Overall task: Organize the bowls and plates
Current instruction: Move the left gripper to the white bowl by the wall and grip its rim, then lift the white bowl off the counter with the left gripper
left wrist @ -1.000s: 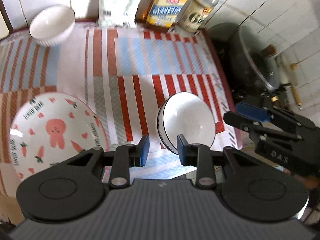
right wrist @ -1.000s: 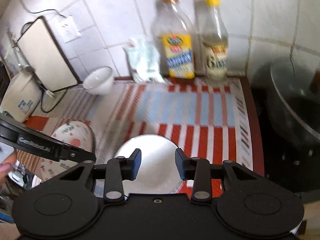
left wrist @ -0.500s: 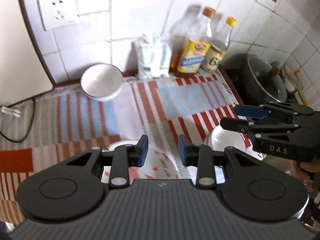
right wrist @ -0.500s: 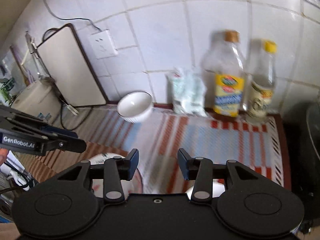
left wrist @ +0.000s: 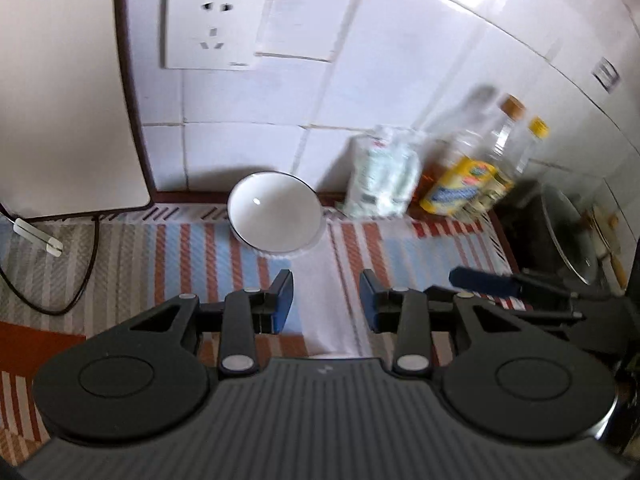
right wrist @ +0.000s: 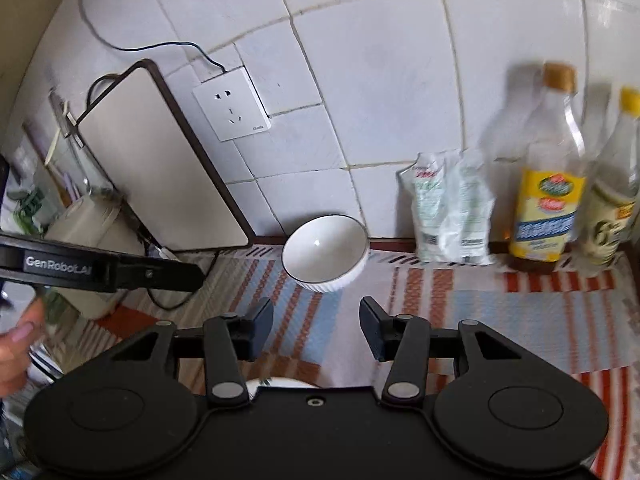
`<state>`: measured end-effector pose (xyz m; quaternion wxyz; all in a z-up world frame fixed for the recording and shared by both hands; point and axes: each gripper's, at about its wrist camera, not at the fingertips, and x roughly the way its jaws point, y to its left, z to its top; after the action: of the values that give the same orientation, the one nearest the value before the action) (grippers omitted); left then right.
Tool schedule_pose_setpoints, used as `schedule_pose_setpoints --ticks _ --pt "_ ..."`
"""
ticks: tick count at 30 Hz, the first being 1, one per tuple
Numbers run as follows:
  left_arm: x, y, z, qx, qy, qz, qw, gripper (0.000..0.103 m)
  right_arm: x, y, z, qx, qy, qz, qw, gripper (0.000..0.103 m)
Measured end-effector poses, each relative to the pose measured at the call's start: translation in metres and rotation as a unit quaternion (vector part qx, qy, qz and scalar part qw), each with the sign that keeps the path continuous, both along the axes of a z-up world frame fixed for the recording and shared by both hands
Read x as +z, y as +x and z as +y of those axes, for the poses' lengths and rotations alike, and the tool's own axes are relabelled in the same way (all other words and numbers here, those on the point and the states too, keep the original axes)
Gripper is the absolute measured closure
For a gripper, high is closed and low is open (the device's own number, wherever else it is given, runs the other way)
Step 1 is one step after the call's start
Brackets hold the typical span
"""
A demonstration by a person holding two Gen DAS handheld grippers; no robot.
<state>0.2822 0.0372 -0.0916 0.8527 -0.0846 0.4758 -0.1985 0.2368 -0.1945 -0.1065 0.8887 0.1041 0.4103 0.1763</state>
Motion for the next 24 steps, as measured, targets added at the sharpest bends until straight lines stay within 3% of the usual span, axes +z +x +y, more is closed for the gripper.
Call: schedule_pose_setpoints --ticks 7,12,18,22,24 --pt "-0.05 0.055 0.025 0.041 -0.038 0.015 0.9983 0.068 -0.046 0.06 0.007 -0.052 0.021 0.048 0.997 0.044" --pt "-0.086 0.084 0.027 0.048 -0.041 0.018 0.9979 0.068 -0.08 0.091 0.013 -0.082 0.058 0.087 0.991 0.039" --pt "-0.119 0.102 0.022 0.054 -0.002 0.025 0.9982 0.066 -0.12 0.106 0.019 -0.142 0.079 0.13 0.978 0.039" --pt "-0.137 0.109 0.024 0.035 -0.033 0.057 0.9972 0.068 -0.135 0.119 0.025 -0.137 0.089 0.147 0.976 0.039" --pt "-0.143 0.111 0.024 0.039 -0.025 0.06 0.9971 0.068 -0.142 0.126 0.027 -0.138 0.093 0.154 0.974 0.039"
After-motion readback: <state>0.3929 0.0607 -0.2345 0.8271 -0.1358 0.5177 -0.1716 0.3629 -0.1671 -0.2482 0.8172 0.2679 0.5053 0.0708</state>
